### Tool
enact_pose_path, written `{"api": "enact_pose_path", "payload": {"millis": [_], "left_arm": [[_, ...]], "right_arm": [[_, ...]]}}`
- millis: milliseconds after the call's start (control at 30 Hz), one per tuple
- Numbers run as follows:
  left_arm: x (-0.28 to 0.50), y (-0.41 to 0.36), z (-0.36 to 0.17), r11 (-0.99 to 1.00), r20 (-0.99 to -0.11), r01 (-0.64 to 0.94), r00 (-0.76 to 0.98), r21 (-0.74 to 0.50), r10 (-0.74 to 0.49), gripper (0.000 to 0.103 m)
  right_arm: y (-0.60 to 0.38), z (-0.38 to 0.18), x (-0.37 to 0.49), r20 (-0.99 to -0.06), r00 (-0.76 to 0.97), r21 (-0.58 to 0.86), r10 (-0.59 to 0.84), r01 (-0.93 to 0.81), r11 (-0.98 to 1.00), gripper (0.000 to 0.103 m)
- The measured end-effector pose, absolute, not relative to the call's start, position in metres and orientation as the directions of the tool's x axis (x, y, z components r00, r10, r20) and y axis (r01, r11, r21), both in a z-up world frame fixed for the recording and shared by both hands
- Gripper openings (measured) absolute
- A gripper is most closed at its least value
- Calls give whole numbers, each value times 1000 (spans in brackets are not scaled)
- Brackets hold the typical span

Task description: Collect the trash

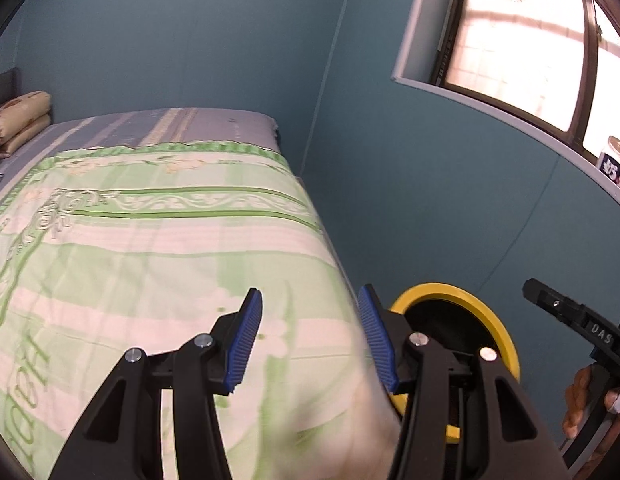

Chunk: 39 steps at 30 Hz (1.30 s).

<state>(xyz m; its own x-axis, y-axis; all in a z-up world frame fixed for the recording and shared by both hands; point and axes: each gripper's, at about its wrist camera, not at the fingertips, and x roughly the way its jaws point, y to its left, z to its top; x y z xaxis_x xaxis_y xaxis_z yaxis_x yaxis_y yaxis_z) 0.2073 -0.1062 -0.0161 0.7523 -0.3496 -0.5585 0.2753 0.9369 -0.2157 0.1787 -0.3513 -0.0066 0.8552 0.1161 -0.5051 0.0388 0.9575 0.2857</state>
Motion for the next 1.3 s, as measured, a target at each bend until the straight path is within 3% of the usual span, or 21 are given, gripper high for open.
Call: {"api": "enact_pose_path", "payload": {"millis": [433,867,1000,1067,1200,1300], "left_arm": [[172,-11,-9,973,-551,123,808,-193,-211,48],[119,38,6,980,-488,51,861,-191,-140,48],[102,44,10,981,-470,41,874,-190,-127,52],[94,47,12,981,-456,39,881,-191,-124,57],[77,51,18,981,-419,37,901,-192,-117,65],[68,52,20,979,-399,37,909,-202,-117,69]], "right_arm": [[-270,6,180,-496,834,263,242,-121,957,40],[-194,15,162,-476,823,195,311,-246,949,45],[-184,17,155,-469,819,197,330,-267,943,46],[-182,18,151,-459,822,201,336,-272,941,53],[-179,21,139,-435,835,196,337,-278,940,56],[-176,23,133,-416,844,195,339,-281,940,65]]}}
